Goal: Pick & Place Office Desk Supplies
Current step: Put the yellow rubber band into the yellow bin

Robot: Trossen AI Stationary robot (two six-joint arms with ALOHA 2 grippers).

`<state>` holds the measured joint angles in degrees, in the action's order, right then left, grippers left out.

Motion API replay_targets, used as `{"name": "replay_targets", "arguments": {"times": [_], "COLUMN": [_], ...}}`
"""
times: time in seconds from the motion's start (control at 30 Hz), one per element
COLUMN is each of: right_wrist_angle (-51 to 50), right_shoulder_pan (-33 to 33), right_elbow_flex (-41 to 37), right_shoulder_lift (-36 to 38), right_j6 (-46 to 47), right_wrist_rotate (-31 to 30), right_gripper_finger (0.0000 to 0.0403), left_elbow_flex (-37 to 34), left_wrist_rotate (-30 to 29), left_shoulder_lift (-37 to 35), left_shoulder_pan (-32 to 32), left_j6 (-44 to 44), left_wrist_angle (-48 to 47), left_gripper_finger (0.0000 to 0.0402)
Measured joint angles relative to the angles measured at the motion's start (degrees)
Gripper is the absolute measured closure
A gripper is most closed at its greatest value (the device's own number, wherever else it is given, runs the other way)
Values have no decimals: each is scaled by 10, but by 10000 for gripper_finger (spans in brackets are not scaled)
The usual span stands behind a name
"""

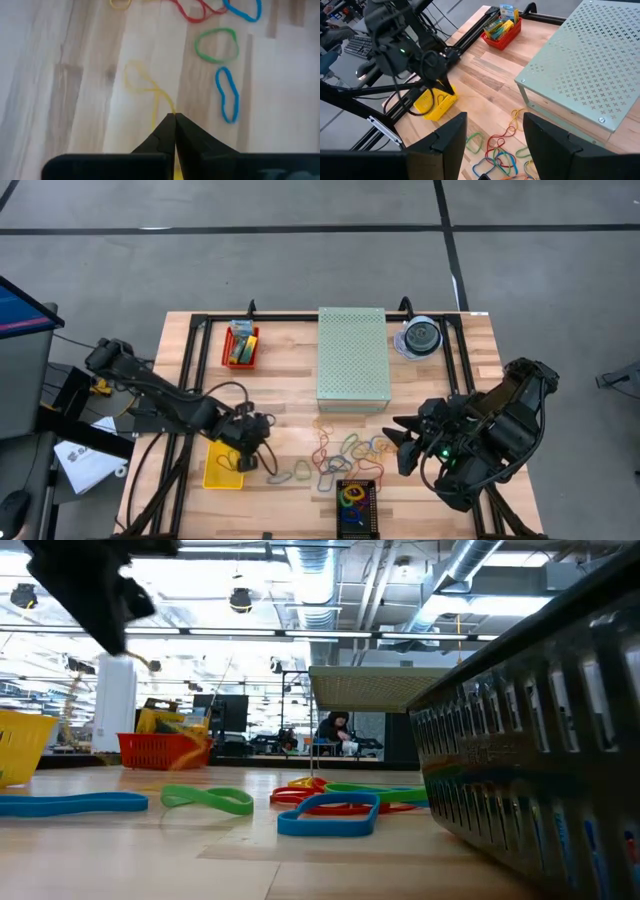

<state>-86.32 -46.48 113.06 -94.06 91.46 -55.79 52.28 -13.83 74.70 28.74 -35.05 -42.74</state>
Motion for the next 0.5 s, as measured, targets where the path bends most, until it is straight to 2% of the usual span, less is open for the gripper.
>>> {"name": "replay_targets", "arguments": {"times": [0.2, 0.5], "right_wrist_angle": [-5, -21], "right_shoulder_pan": [0, 0], "right_elbow_flex": [0, 0], "right_shoulder_lift": [0, 0], "right_j6": [0, 0], "right_wrist_rotate": [0, 0], "right_gripper_finger": [212, 212], "left_elbow_flex": [0, 0], "left_wrist_rotate": [-2, -1], "left_shoulder_lift": [-54, -103], "left_shoulder_pan": [63, 176], "left_j6": [-96, -277], "left_wrist_angle": [-92, -164], "left_gripper_finger": [401, 401]}}
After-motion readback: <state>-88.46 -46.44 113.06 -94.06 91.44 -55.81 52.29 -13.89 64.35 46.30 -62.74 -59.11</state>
